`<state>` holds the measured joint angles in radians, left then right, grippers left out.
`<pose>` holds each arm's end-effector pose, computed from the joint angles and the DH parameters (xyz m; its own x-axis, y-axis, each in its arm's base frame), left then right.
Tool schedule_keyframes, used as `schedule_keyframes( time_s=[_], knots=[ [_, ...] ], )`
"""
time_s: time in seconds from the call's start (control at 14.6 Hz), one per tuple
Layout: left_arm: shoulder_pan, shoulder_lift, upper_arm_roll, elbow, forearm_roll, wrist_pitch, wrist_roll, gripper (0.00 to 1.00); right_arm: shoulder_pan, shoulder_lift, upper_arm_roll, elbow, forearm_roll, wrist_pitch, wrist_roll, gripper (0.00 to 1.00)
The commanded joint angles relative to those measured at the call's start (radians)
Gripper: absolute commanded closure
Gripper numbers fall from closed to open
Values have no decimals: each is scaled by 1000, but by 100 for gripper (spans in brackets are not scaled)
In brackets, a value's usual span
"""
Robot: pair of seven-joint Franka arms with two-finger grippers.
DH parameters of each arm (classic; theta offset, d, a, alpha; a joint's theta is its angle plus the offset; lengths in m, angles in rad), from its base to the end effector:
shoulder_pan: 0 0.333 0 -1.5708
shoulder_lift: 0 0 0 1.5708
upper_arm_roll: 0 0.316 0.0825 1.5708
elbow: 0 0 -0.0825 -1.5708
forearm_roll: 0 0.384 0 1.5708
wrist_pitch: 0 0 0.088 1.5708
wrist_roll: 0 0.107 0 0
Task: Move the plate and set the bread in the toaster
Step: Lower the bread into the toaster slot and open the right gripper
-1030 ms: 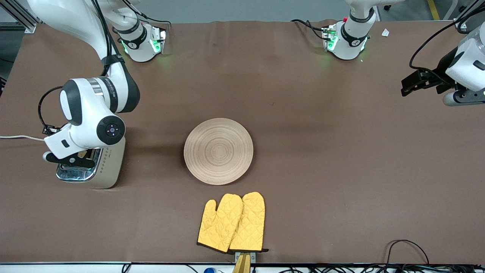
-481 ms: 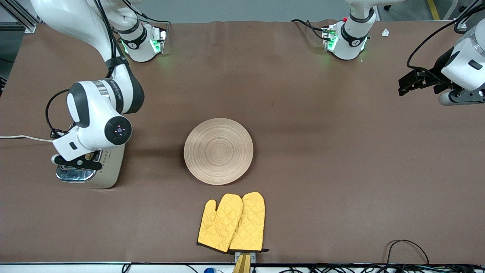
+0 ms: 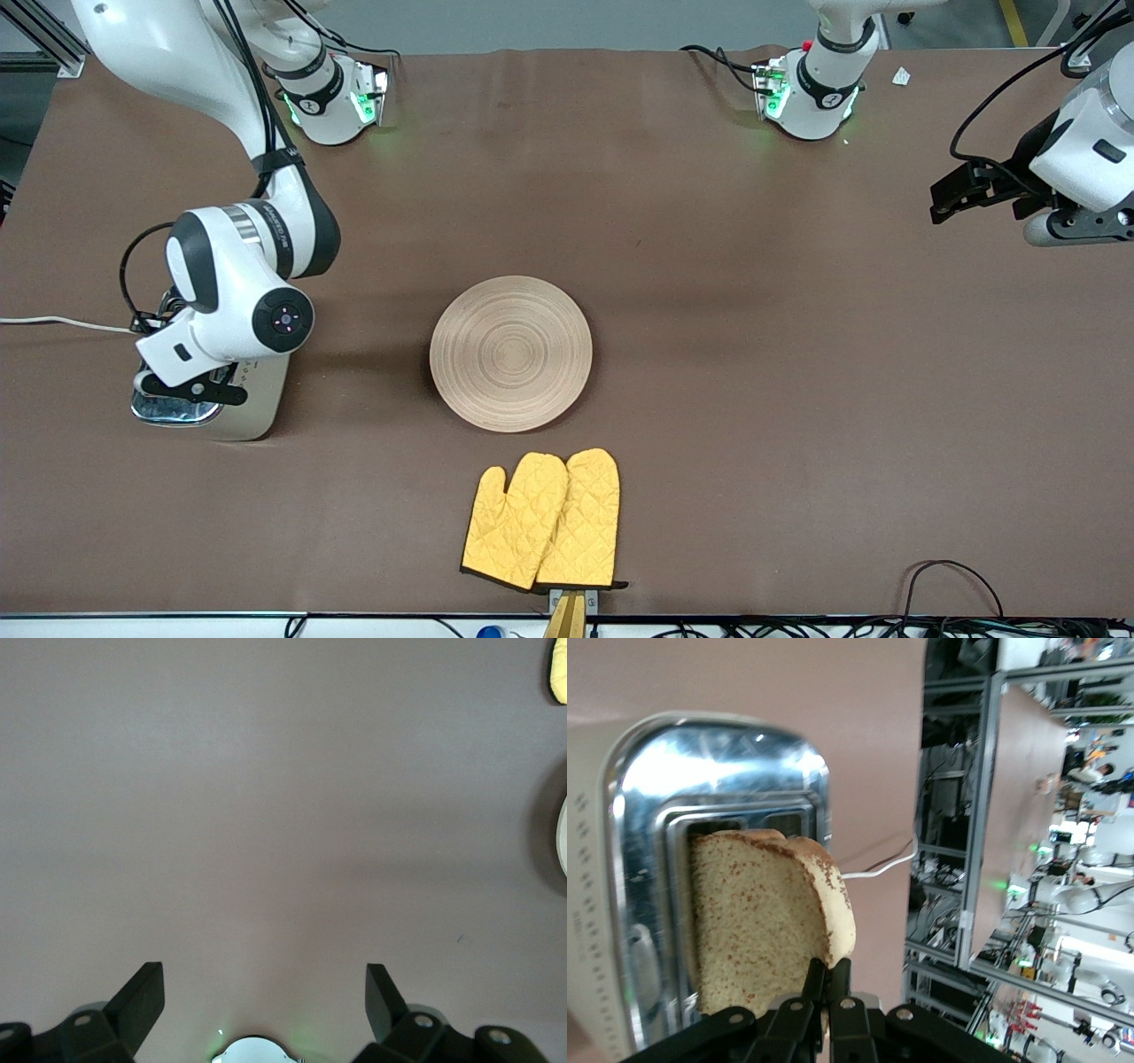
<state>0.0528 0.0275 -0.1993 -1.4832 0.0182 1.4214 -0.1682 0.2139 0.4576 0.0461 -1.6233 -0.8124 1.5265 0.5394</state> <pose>0.5421 -0.0761 0.6379 0.9961 0.0245 -0.0852 0.0223 -0.9994 -0.0274 0.6246 0.0794 0.3561 0.9832 -0.1345 -0.1233 0.0170 -0.6052 0.7959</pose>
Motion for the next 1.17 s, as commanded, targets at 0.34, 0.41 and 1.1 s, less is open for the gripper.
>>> schedule_keyframes(
  time_s=[0.34, 0.41, 1.1],
  knots=[
    [-5, 6, -3, 15, 0, -7, 0, 0, -48, -9, 9, 175, 270, -34, -4, 0],
    [-2, 6, -3, 15, -1, -7, -1, 0, -47, -25, 11, 201, 307, -51, -6, 0],
    [-5, 8, -2, 17, 0, -4, 9, 0, -126, -232, 8, 261, 654, -39, -103, 0]
  ],
)
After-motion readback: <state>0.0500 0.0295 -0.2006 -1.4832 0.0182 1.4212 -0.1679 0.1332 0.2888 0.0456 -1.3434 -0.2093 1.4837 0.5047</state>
